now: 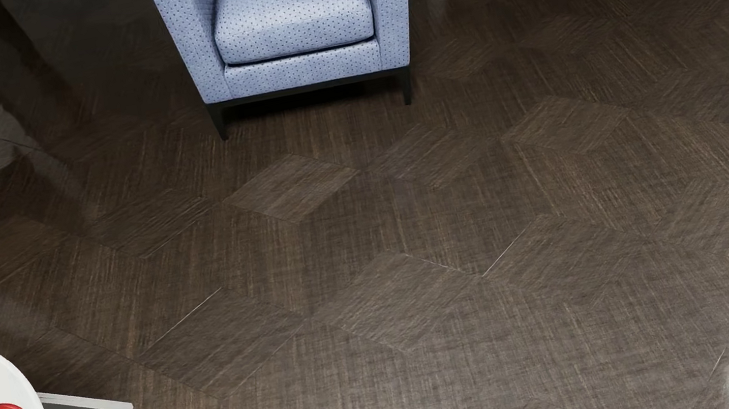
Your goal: Move towards the chair
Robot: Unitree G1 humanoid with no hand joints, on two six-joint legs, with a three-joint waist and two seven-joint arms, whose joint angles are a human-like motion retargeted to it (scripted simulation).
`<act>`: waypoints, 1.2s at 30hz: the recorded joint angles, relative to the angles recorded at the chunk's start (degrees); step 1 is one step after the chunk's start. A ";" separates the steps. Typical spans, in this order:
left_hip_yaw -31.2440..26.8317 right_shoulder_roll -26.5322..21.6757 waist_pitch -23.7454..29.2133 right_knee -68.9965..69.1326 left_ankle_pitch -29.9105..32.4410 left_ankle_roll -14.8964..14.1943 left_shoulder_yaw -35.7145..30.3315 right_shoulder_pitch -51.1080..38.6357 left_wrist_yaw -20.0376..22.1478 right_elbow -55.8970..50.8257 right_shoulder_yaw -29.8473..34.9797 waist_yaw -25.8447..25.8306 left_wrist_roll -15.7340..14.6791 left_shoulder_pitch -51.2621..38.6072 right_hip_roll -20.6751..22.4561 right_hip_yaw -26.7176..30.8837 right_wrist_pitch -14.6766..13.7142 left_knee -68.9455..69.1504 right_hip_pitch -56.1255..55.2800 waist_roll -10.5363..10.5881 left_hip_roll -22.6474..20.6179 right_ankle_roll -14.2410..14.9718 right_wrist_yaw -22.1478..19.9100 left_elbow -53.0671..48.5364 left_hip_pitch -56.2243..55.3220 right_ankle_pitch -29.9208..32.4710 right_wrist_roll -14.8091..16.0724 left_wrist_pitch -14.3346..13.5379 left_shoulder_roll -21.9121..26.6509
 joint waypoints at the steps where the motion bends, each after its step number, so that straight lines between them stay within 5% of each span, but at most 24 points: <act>1: -0.01 -0.17 -0.15 -2.67 0.02 -0.02 -0.74 0.06 -0.30 0.10 0.24 -0.12 0.22 -0.20 2.41 2.41 0.06 -0.34 0.32 0.03 -0.02 1.34 -0.04 0.13 0.46 -1.00 -0.91 -0.18 -0.21; 4: -0.76 0.39 -0.72 -11.61 0.50 -0.09 -2.91 0.53 -1.44 0.28 -0.02 0.00 1.11 -1.11 7.05 4.90 0.11 -1.94 4.60 0.20 0.53 -2.44 0.26 0.93 2.13 2.57 -2.21 -0.18 -0.46; 15: -9.62 3.01 -1.01 -19.81 1.20 -2.99 -0.63 -2.38 2.30 -1.73 2.35 0.94 0.42 -0.20 8.53 -6.30 -0.11 5.05 14.87 0.99 4.21 -3.07 0.78 3.50 0.21 -0.31 -5.89 3.10 -2.43; 17: -6.55 2.92 -0.97 -20.04 1.55 -2.50 0.83 -3.57 2.77 -2.16 3.38 0.94 -0.21 0.61 7.70 -9.16 -0.73 8.69 15.45 0.86 5.45 -3.22 0.88 3.31 -2.37 -1.03 -6.21 2.80 -2.16; 20: 12.06 1.70 -1.07 -19.22 0.29 1.44 1.53 -4.46 2.44 -3.25 4.40 0.93 -0.24 1.37 6.84 -14.10 -1.79 12.00 15.61 1.63 11.73 -3.31 0.82 3.30 -3.99 -2.18 -6.31 1.63 -1.47; 21: 14.12 1.26 -1.09 -18.91 -0.35 2.43 1.22 -4.19 2.03 -3.56 3.57 1.24 0.03 1.48 6.51 -15.76 -1.67 10.30 15.97 2.06 11.81 -3.17 0.42 3.83 -3.30 -2.49 -5.68 1.26 -1.29; 25: 8.41 -0.82 -0.37 -7.43 0.35 2.21 -2.16 -3.33 -0.97 -2.30 -0.53 2.04 2.71 1.78 -0.16 -18.65 -0.19 2.14 12.93 2.48 6.03 -2.25 -1.60 5.96 -0.64 -3.02 -4.27 0.75 -0.88; 29: 2.72 -1.99 0.72 11.85 0.98 2.60 -2.56 -2.66 -0.12 0.99 0.18 1.17 2.58 1.34 -7.45 -9.72 -1.14 2.01 2.62 1.45 2.15 0.85 -2.78 5.78 -1.77 4.34 -4.51 2.22 -0.14; 34: -6.36 -0.73 0.56 -2.03 2.18 0.41 -1.94 -0.24 3.69 1.37 0.71 0.77 1.00 1.24 2.38 14.06 -2.24 2.35 4.61 0.58 0.54 4.39 -5.51 4.40 -3.44 -1.00 -5.51 0.64 1.00; 36: -10.69 0.08 0.45 -9.10 2.73 -1.09 -1.82 0.04 6.12 1.49 1.11 1.03 0.90 1.20 4.07 16.82 -2.78 2.35 9.36 0.25 0.18 4.89 -5.98 3.39 -4.29 -3.05 -5.32 -0.49 1.07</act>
